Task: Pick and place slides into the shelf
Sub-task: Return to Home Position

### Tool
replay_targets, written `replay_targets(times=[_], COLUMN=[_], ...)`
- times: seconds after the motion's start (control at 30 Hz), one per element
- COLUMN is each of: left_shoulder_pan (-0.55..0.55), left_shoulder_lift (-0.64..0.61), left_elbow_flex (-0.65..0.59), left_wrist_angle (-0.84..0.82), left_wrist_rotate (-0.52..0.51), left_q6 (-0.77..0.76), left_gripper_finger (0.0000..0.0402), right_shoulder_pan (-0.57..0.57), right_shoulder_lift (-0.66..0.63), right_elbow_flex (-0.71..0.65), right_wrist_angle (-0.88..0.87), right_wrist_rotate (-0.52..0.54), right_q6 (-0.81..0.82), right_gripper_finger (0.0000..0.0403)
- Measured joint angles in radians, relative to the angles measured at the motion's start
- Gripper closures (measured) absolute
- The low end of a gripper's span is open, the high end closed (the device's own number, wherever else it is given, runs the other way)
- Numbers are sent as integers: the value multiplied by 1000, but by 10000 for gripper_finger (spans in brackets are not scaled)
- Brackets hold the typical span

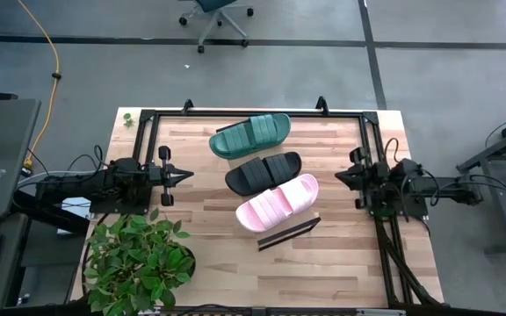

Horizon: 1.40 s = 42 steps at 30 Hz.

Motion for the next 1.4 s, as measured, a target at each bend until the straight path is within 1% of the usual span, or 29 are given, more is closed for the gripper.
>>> replay_targets(times=[0.1, 0.33, 0.5, 0.6, 0.87, 1.4], left_shoulder_pan=[0, 0, 0, 0, 0, 0], left_shoulder_lift=[0, 0, 0, 0, 0, 0], left_elbow_flex=[0, 0, 0, 0, 0, 0], left_wrist_angle=[0, 0, 0, 0, 0, 0], left_wrist_rotate=[0, 0, 0, 0, 0, 0], left_q6=[0, 0, 0, 0, 0, 0], left_gripper_finger=[401, 401, 401, 401, 401, 401], right_shoulder_pan=[-10, -22, -22, -22, -22, -22], right_shoulder_lift=[0, 0, 0, 0, 0, 0], right_elbow_flex=[0, 0, 0, -1, -1, -1], right_wrist_angle=[-41, -161, -175, -178, -297, -296], right_wrist_rotate=[-19, -22, -62, -65, -65, -42], right_q6=[6, 7, 33, 59, 60, 41], right_gripper_finger=[403, 403, 403, 403, 403, 403])
